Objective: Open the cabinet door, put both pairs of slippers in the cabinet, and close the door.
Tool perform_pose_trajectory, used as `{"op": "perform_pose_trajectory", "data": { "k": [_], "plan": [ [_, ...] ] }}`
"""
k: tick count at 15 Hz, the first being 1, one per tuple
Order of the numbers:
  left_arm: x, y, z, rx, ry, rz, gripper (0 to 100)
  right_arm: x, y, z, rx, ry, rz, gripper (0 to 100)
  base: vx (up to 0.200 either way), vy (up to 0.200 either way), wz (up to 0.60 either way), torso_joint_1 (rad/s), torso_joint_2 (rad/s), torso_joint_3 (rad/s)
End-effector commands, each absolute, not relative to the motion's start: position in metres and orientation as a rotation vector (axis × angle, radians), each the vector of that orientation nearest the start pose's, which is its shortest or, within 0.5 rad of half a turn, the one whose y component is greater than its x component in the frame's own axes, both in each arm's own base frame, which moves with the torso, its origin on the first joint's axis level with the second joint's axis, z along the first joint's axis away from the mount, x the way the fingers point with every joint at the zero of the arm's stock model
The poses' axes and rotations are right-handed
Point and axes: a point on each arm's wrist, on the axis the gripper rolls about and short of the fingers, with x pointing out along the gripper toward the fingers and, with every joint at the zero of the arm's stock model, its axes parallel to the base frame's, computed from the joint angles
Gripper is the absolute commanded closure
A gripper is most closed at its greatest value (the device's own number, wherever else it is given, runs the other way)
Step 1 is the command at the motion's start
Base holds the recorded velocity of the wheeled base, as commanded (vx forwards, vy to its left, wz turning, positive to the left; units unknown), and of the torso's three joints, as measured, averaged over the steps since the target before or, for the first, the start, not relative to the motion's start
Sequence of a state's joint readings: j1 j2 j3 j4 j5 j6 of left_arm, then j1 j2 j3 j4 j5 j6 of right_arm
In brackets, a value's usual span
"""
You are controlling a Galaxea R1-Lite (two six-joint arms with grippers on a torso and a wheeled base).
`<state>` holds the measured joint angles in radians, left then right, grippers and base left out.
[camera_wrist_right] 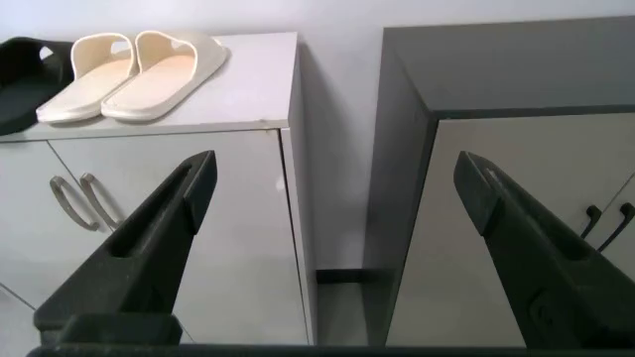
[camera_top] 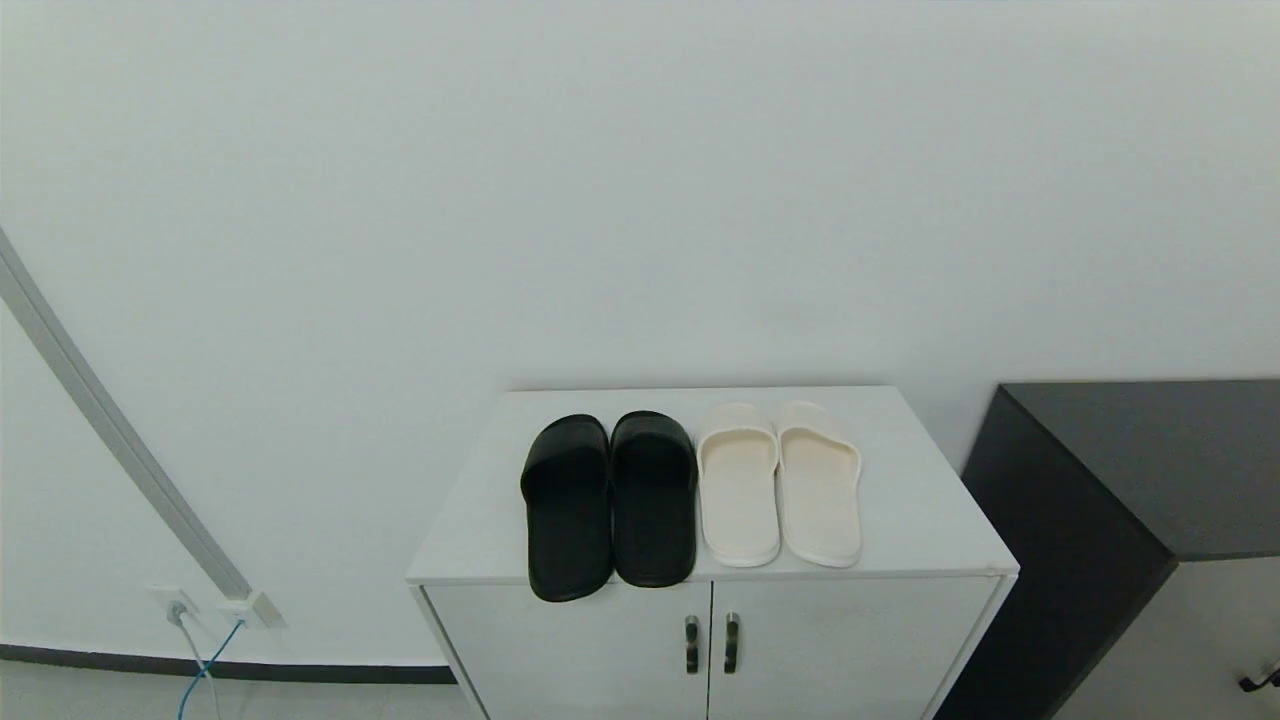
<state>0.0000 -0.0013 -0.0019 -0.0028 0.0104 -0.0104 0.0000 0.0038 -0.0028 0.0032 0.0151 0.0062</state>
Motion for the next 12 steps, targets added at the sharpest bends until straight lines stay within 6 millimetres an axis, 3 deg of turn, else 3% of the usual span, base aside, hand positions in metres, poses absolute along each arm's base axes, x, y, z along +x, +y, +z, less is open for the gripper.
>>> {"op": "perform_pose_trajectory", "data": {
  "k": [1, 3, 4, 7, 10, 12],
  "plan": [
    [-0.023, 0.0, 0.076, -0.011, -0.005, 0.011, 100, -0.022, 0.0, 0.076, 0.005, 0.015, 0.015, 0, 0.0, 0.0, 0.0, 0.0, 0.0, 0.0],
    [-0.023, 0.0, 0.076, -0.011, -0.005, 0.011, 100, -0.022, 0.0, 0.09, 0.02, 0.002, 0.015, 0, 0.0, 0.0, 0.0, 0.0, 0.0, 0.0],
    [-0.023, 0.0, 0.076, -0.011, -0.005, 0.009, 100, -0.022, 0.0, 0.123, 0.057, -0.016, 0.019, 0, 0.0, 0.0, 0.0, 0.0, 0.0, 0.0],
    [-0.023, 0.0, 0.076, -0.015, -0.005, 0.011, 100, -0.008, 0.001, 0.112, 0.008, 0.121, 0.041, 0, 0.0, 0.0, 0.0, 0.0, 0.0, 0.0],
    [-0.023, 0.0, 0.076, -0.017, -0.005, 0.011, 100, 0.01, 0.002, 0.123, 0.012, 0.226, 0.094, 0, 0.0, 0.0, 0.0, 0.0, 0.0, 0.0],
    [-0.023, 0.0, 0.076, -0.017, -0.005, 0.011, 100, 0.037, 0.004, 0.133, 0.015, 0.283, 0.141, 0, 0.0, 0.0, 0.0, 0.0, 0.0, 0.0]
  ]
}}
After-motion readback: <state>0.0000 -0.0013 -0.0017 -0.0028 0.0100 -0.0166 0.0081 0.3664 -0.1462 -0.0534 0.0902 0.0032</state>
